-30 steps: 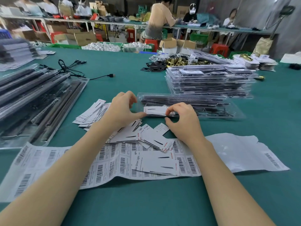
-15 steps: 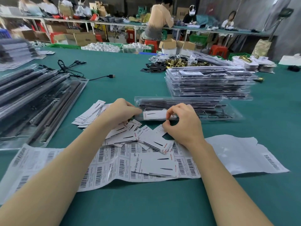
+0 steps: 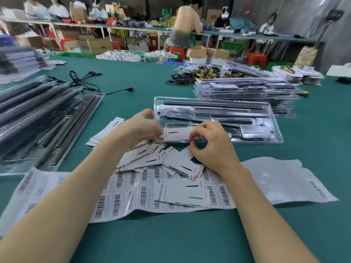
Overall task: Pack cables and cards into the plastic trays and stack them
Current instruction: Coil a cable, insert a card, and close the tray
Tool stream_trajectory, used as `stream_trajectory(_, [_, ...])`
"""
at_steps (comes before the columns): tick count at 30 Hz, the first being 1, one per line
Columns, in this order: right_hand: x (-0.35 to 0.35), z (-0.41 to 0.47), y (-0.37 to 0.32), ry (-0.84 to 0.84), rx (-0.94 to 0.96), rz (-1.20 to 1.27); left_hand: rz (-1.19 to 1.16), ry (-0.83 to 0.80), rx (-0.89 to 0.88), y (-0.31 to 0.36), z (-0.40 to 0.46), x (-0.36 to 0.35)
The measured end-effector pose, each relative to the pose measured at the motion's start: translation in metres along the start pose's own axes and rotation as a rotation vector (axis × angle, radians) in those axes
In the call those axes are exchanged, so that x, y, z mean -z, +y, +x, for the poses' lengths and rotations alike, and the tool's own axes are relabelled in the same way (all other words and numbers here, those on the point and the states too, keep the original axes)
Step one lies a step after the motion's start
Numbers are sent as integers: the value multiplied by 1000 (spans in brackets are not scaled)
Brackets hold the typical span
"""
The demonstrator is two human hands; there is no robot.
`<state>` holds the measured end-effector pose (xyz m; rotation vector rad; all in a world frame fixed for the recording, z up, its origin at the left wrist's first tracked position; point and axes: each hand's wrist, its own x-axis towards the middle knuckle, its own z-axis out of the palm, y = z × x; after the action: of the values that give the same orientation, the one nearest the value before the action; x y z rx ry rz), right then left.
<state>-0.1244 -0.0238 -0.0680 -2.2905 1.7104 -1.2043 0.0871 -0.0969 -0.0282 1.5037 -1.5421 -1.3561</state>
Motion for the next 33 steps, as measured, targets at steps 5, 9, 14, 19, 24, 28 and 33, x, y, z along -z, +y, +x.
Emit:
stream_trajectory(5, [-1,0,0,-7,30,-16,50,109,-46,-3,4,-6])
stream_trajectory(9, [-1,0,-1,-6,57,-27,99,150,-75,-3,5,-12])
stream_trajectory(14, [6,3,5,10,-1,-93,-63,25,-96,-3,2,-3])
stream_trajectory(19, [15,2,12,67,-113,-150,-324,-114,1,0,0,-3])
stream_trajectory(24, [13,3,11,86,-88,-136,-452,-110,44,-1,0,-2])
stream_trajectory(28, [9,3,11,150,-56,-121,-460,-96,70,-1,-1,1])
stream_trajectory(33, [8,2,8,197,10,-156,-464,-101,96,4,-3,9])
